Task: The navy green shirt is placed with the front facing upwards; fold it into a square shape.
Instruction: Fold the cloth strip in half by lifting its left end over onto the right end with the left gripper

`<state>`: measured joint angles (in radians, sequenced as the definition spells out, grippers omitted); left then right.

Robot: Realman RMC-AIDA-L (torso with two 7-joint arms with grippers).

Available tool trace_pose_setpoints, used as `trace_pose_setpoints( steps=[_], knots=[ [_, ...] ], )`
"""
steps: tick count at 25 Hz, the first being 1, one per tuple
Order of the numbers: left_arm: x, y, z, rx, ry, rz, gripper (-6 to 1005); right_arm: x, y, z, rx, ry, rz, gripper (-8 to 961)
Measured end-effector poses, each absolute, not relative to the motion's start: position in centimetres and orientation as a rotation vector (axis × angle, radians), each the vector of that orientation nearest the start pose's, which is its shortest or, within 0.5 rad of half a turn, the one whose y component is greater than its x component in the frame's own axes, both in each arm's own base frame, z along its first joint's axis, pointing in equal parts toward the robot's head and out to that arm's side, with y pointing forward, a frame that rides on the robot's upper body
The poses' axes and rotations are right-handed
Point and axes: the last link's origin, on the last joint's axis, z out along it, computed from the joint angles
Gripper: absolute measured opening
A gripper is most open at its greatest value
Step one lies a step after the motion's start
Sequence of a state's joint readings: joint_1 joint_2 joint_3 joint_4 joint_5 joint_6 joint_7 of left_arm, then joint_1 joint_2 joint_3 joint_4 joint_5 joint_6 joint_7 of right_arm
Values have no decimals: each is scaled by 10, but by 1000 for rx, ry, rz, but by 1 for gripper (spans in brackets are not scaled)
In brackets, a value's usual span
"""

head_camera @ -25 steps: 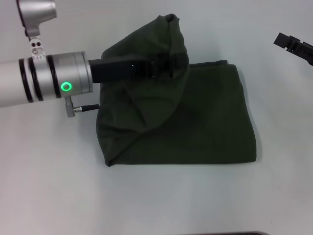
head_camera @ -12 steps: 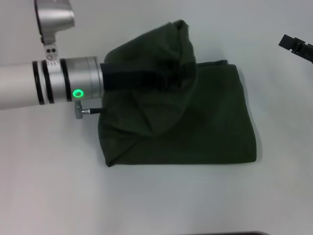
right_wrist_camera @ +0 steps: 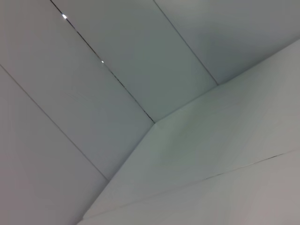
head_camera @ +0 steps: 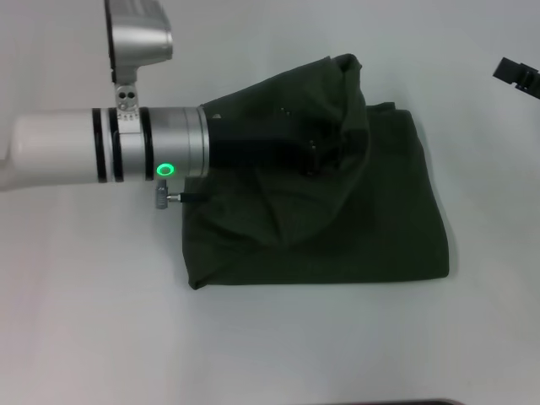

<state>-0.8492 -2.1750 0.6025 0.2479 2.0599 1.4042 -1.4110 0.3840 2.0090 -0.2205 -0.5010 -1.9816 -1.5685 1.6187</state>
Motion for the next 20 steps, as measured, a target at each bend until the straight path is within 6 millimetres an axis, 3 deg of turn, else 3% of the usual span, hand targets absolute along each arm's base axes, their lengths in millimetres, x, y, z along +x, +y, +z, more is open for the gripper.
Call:
trace_pose_setpoints(
  steps=[9,20],
  knots=[
    [-164,352,-115,-2862,-873,-838,32,368,275,89,-2011,1264,1031,925],
    [-154,350,-120,-2882,-896,-872,32,371,271,92,-1991,1256,1033,924]
  ],
)
